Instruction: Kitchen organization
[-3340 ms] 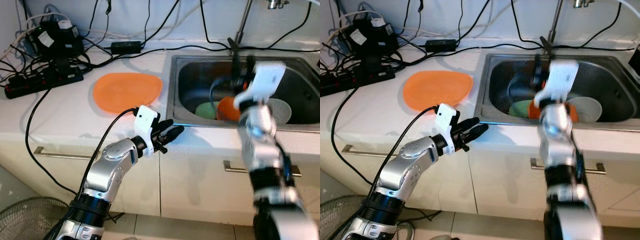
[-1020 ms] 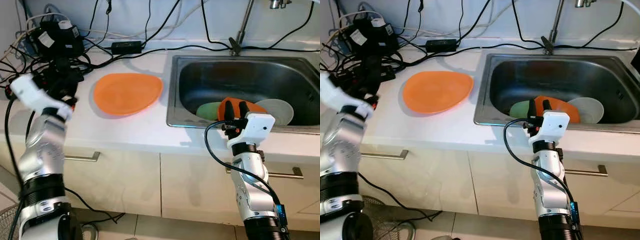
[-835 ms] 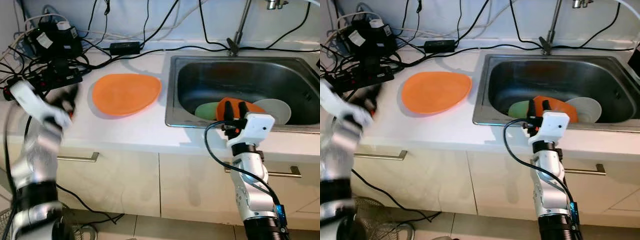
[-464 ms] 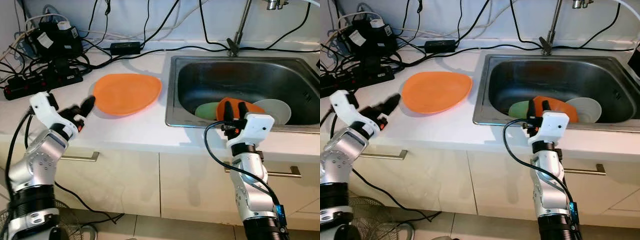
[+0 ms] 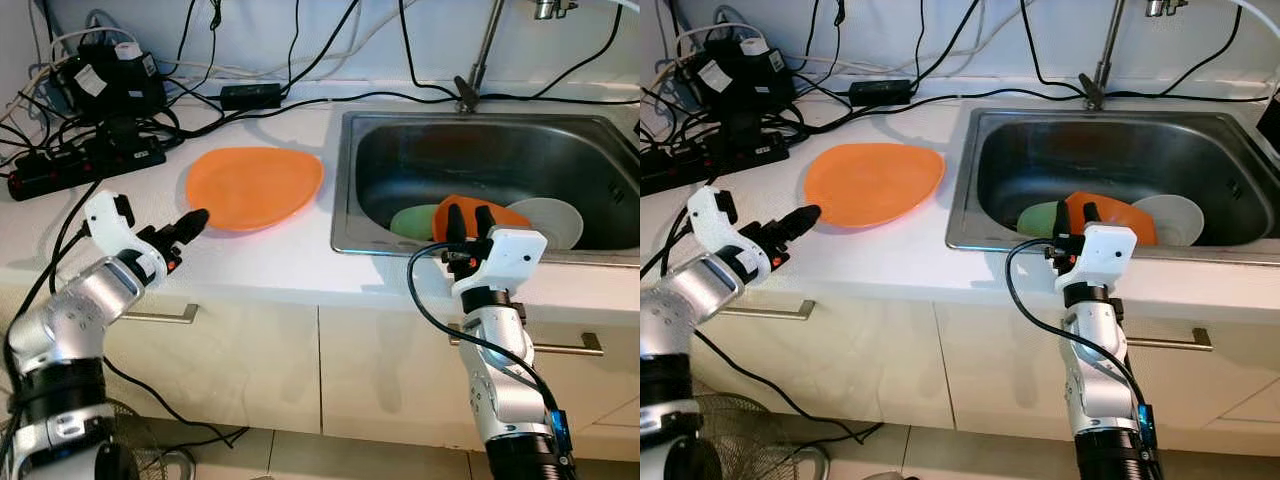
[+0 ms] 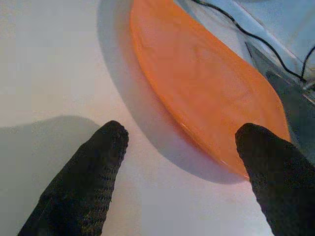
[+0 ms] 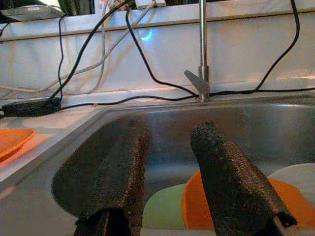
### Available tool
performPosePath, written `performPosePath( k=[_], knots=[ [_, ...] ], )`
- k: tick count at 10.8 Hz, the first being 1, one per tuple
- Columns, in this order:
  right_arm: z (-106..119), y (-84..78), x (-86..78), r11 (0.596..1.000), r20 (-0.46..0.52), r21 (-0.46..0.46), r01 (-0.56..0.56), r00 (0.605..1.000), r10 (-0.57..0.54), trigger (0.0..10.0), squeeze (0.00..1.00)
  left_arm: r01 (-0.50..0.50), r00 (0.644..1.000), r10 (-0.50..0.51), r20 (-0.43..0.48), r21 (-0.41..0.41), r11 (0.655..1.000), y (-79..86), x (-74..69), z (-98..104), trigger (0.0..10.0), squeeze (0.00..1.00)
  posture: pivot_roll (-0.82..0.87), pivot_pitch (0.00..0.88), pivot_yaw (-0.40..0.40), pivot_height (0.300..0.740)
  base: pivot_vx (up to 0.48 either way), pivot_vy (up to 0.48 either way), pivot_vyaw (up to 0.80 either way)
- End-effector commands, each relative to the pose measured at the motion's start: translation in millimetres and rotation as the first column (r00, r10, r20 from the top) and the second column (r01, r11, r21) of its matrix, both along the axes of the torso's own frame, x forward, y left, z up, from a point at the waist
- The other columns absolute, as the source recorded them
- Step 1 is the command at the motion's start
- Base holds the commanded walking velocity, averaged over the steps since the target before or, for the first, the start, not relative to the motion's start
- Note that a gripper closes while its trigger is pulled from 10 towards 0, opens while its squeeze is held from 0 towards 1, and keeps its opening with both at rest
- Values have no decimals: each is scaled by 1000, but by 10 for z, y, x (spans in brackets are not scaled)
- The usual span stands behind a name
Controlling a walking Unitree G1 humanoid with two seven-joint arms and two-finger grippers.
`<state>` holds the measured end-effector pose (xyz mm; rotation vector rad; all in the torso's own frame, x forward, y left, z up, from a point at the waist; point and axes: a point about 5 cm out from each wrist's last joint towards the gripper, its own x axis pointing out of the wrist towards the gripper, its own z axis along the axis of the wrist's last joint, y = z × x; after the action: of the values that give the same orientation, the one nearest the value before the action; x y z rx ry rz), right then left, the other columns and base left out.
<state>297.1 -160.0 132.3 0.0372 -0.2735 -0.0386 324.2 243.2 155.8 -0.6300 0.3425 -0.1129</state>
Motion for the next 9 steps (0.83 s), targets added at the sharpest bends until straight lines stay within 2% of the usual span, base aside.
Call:
performPosePath(
  k=[1, 5, 7, 9],
  knots=[
    [-25, 26, 2, 1000, -8, 4, -11, 1000, 11, 10000, 0, 5, 1000, -6, -15, -18, 1000, 19, 13, 33, 10000, 0, 51, 0, 84, 740, 0, 0, 0],
    [-40, 58, 6, 1000, -8, 13, -14, 1000, 15, 10000, 0, -15, 996, 6, -92, -88, 996, 35, 97, 29, 10000, 0, 43, 0, 104, 740, 0, 0, 0],
    [-40, 71, 9, 1000, -7, 15, -18, 1000, 18, 10000, 0, -3, 994, -5, -111, -72, 997, 10, 142, 17, 10000, 0, 37, 0, 107, 740, 0, 0, 0],
    [-40, 113, 9, 999, -4, 19, -27, 1000, 27, 10000, 0, 19, 992, -26, -122, -65, 998, -81, 257, 2, 10000, 0, 21, 0, 117, 740, 0, 0, 0]
  ],
)
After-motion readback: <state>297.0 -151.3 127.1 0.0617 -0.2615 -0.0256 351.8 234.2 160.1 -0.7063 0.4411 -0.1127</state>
